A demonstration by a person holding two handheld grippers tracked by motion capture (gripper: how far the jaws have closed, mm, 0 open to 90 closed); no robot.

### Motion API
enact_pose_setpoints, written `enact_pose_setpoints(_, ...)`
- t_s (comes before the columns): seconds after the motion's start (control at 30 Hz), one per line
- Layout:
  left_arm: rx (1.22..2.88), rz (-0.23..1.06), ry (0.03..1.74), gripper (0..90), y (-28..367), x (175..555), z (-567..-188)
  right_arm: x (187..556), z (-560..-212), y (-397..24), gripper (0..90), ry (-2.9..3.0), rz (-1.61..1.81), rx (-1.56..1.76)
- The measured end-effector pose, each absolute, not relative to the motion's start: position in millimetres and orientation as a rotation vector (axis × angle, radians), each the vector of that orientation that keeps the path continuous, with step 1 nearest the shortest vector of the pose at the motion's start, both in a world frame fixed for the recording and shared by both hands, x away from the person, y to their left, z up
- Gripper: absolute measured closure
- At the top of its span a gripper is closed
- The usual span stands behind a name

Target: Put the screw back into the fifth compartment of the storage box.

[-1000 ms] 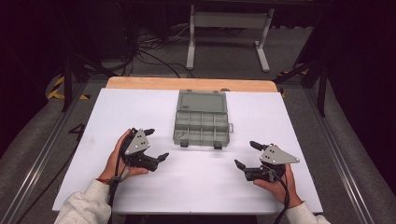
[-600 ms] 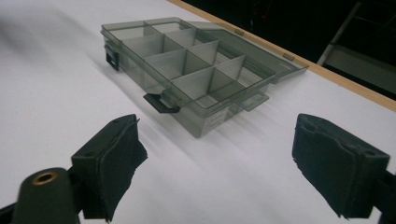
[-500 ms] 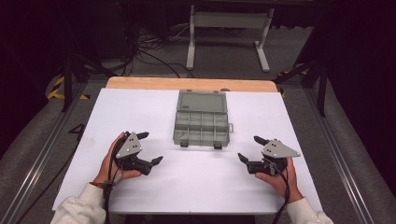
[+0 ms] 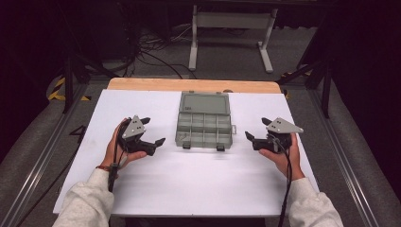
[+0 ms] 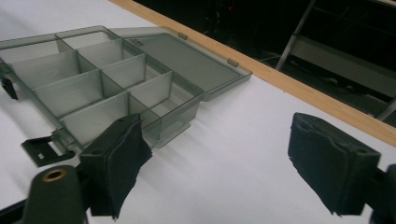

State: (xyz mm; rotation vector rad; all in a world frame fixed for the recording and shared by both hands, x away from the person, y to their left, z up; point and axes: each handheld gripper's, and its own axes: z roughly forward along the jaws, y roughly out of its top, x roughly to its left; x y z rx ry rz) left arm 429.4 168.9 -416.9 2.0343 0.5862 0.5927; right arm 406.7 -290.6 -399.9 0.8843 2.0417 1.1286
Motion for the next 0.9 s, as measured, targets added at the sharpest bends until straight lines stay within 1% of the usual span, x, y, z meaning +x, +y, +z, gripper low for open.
enact_pose_setpoints(0.07,2.065,0.623,0.583,10.0,165,437,-415,418,-396,-288,21.1,2.036,1.086,0.868)
enact_pose_setpoints(0.13,2.068,0.610,0.592,11.4,164,446,-413,430,-393,-288,21.7,2.040,1.106,0.909)
enact_pose_setpoints(0.17,2.075,0.624,0.599,11.2,162,450,-412,433,-392,-287,21.4,2.042,1.097,0.917)
enact_pose_setpoints(0.23,2.039,0.607,0.628,12.5,162,459,-409,442,-390,-284,21.7,2.030,1.093,0.924)
enact_pose_setpoints(0.33,2.040,0.618,0.648,13.1,160,469,-407,451,-388,-281,21.6,2.033,1.099,0.943)
enact_pose_setpoints(0.37,2.043,0.601,0.659,13.1,159,473,-406,454,-388,-281,22.4,2.028,1.103,0.950)
enact_pose_setpoints(0.4,2.052,0.614,0.663,13.0,158,476,-406,457,-388,-281,25.0,2.026,1.104,0.946)
enact_pose_setpoints(0.53,2.042,0.623,0.701,17.6,156,485,-405,466,-390,-279,34.1,2.059,1.107,0.968)
enact_pose_setpoints(0.6,2.038,0.617,0.713,24.0,156,487,-405,470,-390,-279,40.4,2.062,1.110,0.977)
enact_pose_setpoints(0.67,2.050,0.630,0.744,33.6,153,494,-405,474,-390,-280,46.8,2.071,1.111,0.982)
enact_pose_setpoints(0.73,2.059,0.607,0.736,47.9,151,498,-405,478,-391,-280,56.2,2.089,1.104,0.986)
enact_pose_setpoints(0.77,2.071,0.606,0.743,53.2,149,500,-406,479,-391,-280,60.5,2.100,1.103,0.986)
enact_pose_setpoints(0.8,2.087,0.599,0.737,61.6,146,502,-407,481,-392,-280,66.4,2.106,1.097,0.989)
enact_pose_setpoints(0.83,2.104,0.590,0.730,67.8,144,503,-408,483,-393,-281,71.4,2.121,1.098,0.991)
enact_pose_setpoints(0.87,2.116,0.583,0.721,73.1,141,505,-409,484,-394,-280,75.5,2.131,1.093,0.990)
enact_pose_setpoints(0.9,2.116,0.583,0.721,79.7,141,505,-409,484,-394,-280,75.5,2.131,1.093,0.990)
